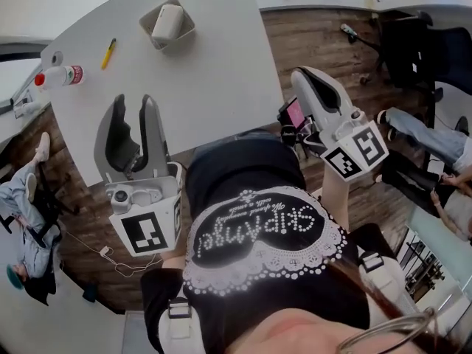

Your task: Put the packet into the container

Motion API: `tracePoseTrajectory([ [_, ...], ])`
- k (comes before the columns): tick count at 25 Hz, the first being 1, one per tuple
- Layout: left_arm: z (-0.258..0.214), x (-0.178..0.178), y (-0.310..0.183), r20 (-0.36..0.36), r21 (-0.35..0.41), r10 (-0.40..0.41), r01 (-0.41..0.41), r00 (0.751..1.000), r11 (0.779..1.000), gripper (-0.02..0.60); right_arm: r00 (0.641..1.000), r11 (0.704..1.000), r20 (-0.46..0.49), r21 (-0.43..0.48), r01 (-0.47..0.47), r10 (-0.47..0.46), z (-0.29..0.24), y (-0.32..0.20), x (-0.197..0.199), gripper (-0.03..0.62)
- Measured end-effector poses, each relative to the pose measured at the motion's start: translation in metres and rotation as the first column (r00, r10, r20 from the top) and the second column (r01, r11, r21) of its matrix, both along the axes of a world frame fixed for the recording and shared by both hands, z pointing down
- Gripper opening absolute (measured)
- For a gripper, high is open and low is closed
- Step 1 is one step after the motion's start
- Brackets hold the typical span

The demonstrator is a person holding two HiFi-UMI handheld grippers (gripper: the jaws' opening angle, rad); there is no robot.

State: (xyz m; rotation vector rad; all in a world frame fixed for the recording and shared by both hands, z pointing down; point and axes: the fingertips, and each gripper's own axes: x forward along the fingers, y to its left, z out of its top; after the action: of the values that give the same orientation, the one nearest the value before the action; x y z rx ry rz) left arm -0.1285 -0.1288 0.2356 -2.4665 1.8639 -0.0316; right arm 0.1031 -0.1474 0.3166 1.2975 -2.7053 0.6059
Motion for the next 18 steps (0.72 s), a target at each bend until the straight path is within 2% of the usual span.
tracePoseTrajectory([
  [7,0.034,0.001,0.035,-0.037,-0.102,-0.032,0.028,0.999,0.994,0.112,0.999,0.999,-0.016,0.017,-0.030,0.030,-0.007,0.013,0.016,0.014],
  [11,0.046,0.008,0.044,-0.058,-0.145,-0.024,0.015,0.998,0.989,0.110,0.999,1.000,-0.020,0.011,-0.027,0.027,-0.007,0.019,0.017,0.014],
  [18,0.053,0.012,0.055,-0.060,-0.170,-0.012,0.002,0.998,0.986,0.074,0.999,0.999,-0.025,0.004,-0.035,0.035,-0.007,0.027,0.022,0.012],
])
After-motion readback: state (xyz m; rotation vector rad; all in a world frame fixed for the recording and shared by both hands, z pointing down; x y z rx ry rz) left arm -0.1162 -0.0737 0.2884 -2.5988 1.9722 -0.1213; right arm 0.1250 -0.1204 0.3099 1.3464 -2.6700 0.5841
